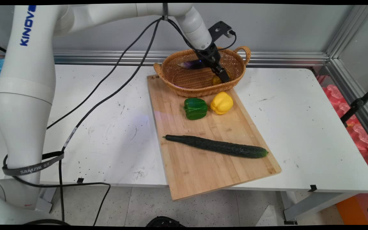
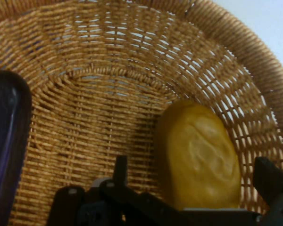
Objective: Pick up the potato from the vegetable basket, then place the picked object on the cutting board
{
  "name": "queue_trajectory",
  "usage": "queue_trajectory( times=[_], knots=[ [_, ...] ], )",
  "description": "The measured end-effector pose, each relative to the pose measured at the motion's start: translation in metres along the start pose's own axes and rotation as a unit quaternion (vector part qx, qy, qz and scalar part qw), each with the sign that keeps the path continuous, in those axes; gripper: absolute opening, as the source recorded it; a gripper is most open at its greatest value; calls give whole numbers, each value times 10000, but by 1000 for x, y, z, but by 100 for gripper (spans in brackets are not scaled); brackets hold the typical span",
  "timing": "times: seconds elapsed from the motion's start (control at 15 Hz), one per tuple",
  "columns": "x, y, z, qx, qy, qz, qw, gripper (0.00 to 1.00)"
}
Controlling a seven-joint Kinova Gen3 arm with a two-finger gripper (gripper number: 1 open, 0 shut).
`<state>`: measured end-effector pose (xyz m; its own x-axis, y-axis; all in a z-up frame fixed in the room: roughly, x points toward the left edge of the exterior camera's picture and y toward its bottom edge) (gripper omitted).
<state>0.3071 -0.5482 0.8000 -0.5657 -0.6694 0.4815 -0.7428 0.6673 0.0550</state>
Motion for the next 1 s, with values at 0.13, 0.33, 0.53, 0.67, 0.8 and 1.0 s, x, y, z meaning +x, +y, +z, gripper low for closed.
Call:
queue_trajectory(
  times=[0.13,0.33,0.53,0.67,0.8,1.0],
  knots=[
    [1,-1,4,21,-14,2,10000,100],
    [1,-2,8,47,-33,17,10000,0],
    [2,-2,10,75,-34,36,10000,0],
    [2,-3,9,101,-29,61,9999,0],
    [2,-3,6,122,-17,91,9999,0],
    [1,-3,-2,162,5,142,9998,0]
  ],
)
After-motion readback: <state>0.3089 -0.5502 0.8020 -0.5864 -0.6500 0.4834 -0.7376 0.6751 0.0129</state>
